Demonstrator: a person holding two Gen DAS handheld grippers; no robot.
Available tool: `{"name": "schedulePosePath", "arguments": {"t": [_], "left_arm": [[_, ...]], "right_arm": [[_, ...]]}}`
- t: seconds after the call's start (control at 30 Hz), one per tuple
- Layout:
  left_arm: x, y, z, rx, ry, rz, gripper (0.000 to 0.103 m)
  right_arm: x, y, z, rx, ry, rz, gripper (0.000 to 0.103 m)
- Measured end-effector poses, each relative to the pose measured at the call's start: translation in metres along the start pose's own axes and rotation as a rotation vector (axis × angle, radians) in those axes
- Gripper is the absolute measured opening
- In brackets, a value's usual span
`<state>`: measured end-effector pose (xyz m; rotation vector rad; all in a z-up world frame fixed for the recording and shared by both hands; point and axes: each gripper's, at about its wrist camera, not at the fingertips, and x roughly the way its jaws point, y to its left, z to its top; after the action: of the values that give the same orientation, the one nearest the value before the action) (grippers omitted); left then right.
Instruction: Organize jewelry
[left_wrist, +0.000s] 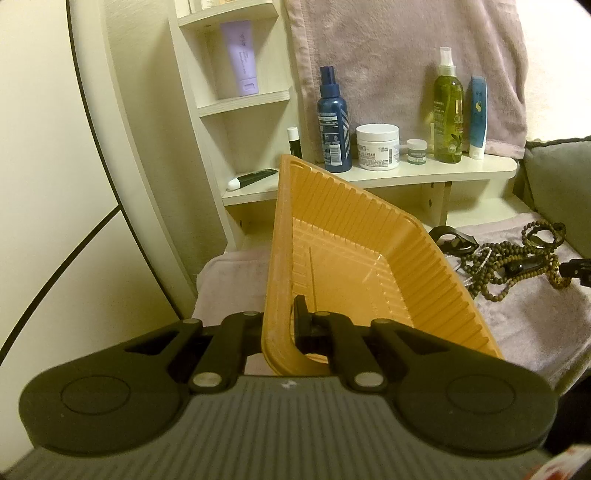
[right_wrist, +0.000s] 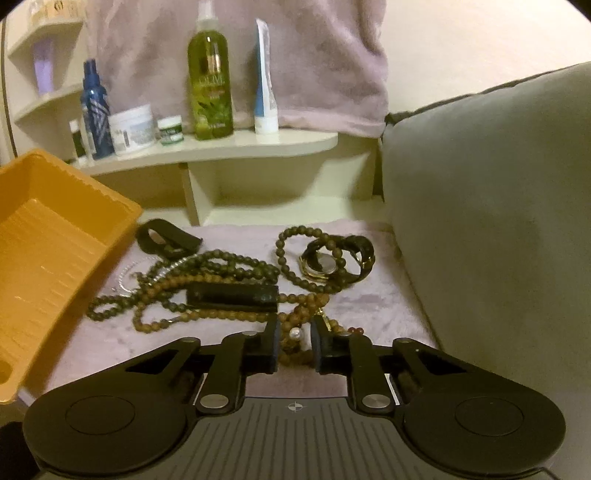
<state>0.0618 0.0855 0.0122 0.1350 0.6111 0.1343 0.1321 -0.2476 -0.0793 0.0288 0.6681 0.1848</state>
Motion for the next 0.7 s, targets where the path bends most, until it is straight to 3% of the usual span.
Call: {"name": "schedulePosePath", "arguments": {"t": [0.2, 0.23, 0.53, 0.7], "left_arm": [[0.000, 0.000, 0.000, 0.001, 0.000, -0.001, 0.006], [0.000, 0.000, 0.000, 0.000, 0.001, -0.001, 0.006], [0.000, 0.000, 0.000, -0.001, 0.001, -0.002, 0.006], [0.000, 0.001, 0.000, -0.003, 0.001, -0.003, 0.006]], "right_arm": [[0.015, -0.001, -0.001, -0.014, 0.022, -0.003, 0.012], [0.015, -0.001, -0.001, -0.012, 0.021, 0.001, 0.007], [-0.009, 0.013, 0.005, -0.057, -0.046, 0.019, 0.007], [-0.033, 0.046, 0.022, -0.069, -0.095, 0.172, 0.007]]}}
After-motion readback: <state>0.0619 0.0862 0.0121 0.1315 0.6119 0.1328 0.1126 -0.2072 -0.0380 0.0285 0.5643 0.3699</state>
